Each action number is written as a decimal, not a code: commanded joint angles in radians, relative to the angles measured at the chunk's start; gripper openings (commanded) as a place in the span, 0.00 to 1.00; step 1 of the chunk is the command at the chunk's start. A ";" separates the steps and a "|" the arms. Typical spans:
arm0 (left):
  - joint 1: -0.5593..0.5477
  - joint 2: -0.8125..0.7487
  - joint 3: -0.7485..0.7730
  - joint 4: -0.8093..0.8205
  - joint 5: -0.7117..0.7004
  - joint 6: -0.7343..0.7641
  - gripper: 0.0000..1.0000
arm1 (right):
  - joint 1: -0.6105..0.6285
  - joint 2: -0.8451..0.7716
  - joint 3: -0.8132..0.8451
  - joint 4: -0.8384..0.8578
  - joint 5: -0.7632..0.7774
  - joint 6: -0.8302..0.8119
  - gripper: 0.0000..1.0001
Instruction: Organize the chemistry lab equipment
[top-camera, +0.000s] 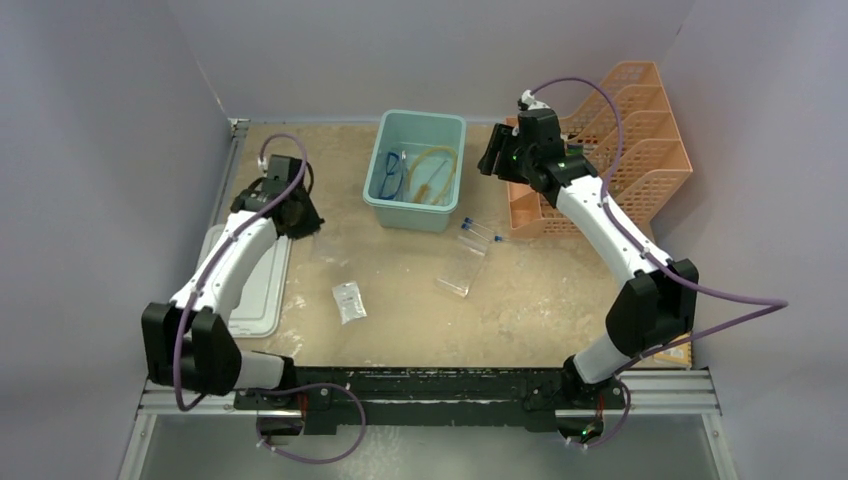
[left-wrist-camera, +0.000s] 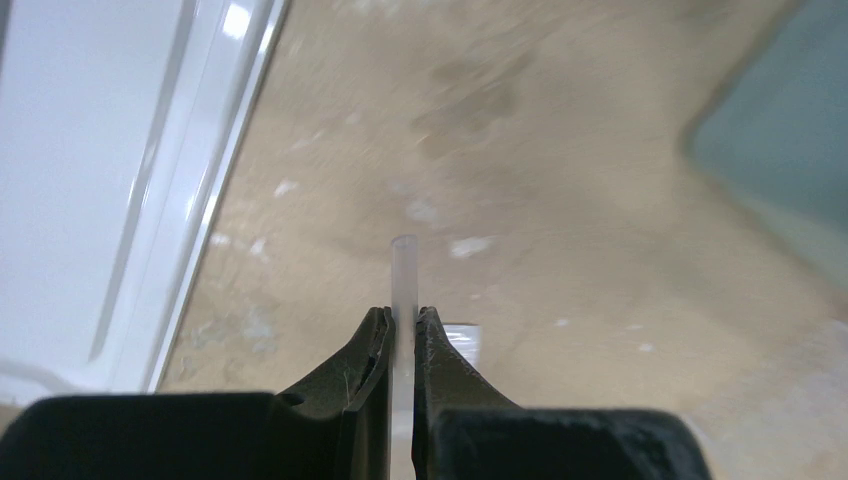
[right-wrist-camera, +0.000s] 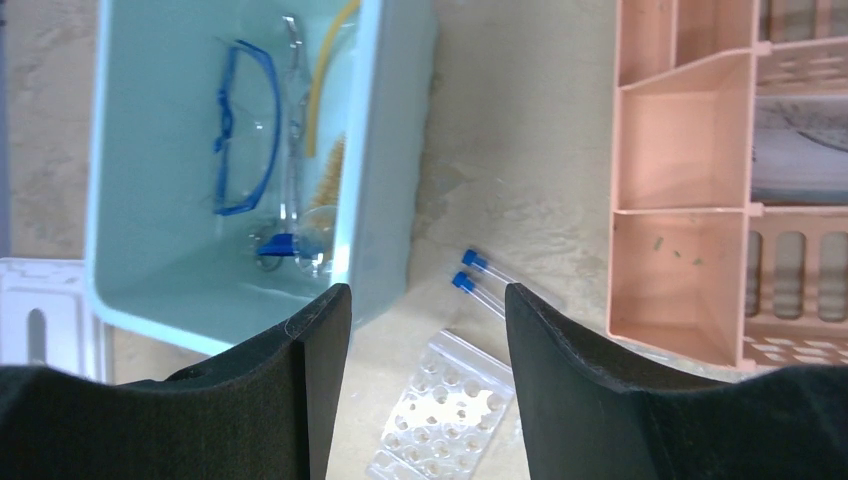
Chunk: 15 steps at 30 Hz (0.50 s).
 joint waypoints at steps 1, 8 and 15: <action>0.004 -0.091 0.114 0.140 0.143 0.146 0.00 | 0.000 -0.036 0.001 0.070 -0.110 -0.015 0.61; -0.008 -0.034 0.275 0.341 0.382 0.173 0.00 | -0.001 -0.062 -0.011 0.090 -0.083 -0.007 0.62; -0.105 0.168 0.482 0.466 0.424 0.135 0.00 | -0.002 -0.106 -0.061 0.094 -0.002 0.010 0.63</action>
